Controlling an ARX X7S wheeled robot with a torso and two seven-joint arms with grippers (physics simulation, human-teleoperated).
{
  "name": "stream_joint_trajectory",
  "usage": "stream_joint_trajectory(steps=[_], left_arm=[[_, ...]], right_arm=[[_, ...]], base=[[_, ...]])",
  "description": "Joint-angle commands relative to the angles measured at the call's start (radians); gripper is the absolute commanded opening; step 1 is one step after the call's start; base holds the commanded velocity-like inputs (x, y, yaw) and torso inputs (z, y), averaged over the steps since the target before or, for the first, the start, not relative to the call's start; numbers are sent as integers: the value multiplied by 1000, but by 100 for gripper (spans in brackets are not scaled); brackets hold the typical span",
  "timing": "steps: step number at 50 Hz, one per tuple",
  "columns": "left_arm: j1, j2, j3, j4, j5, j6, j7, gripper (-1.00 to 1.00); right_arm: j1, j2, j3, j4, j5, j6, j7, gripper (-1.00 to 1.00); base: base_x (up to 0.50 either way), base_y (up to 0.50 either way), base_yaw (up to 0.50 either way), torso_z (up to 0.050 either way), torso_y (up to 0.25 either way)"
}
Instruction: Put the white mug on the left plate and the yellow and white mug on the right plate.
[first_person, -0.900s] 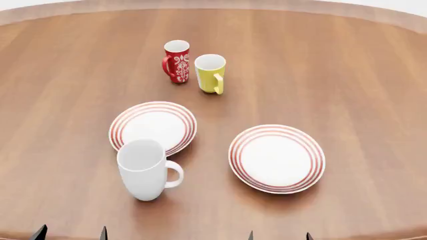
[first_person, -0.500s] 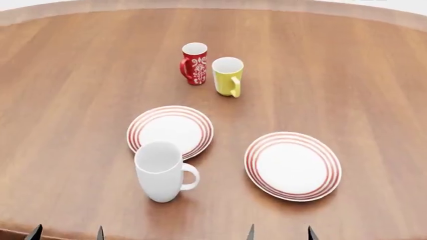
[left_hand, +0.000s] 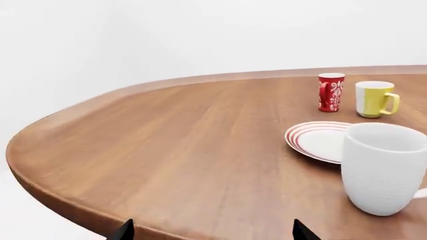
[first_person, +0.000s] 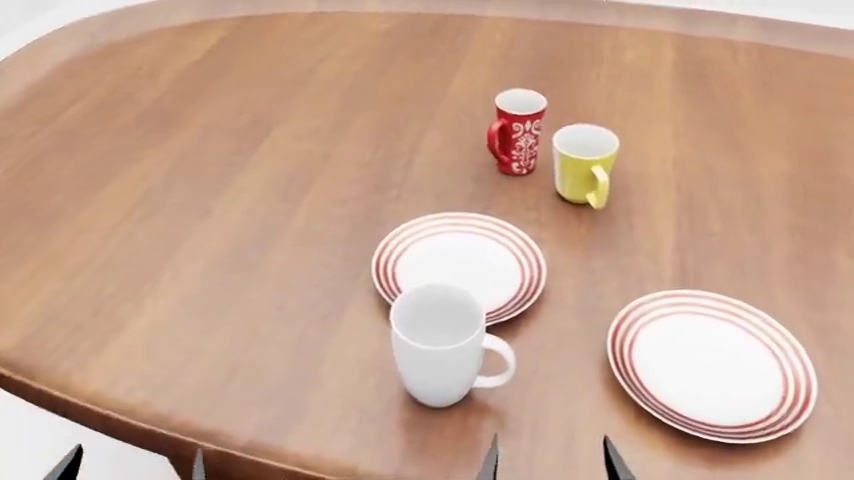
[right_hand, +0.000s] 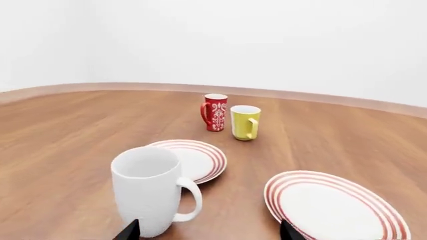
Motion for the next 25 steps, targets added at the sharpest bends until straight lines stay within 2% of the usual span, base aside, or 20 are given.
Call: stream_joint_trajectory(steps=[1,13,14,16,17,22,25], left_arm=[[11,5,3,21,-14,9,34,100],[9,-9,16,8,-32,21,21,100],[10,-10,17,10,-34,21,19,100],[13,-12,20,12,-35,25,16,100],[11,-14,21,4,-36,33,16,100],[8,-23,20,-22,-45,52,13,100],[16,-30,21,50,-51,2,8,100]], right_arm=[[4,-5,2,1,-20,8,-13,100],[0,-7,8,23,15,-28,17,100],[-8,-6,13,28,36,-96,-1,100],[-10,-3,16,15,84,-67,-28,100],[-23,-5,24,0,127,-89,-53,100],[-19,-2,15,35,109,-115,-38,100],[-21,9,8,-31,110,-58,-23,100]], base=[[0,0,500,0,0],[0,0,484,0,0],[0,0,0,0,0],[0,0,0,0,0],[140,-480,0,0,0],[140,-480,0,0,0],[140,-480,0,0,0]])
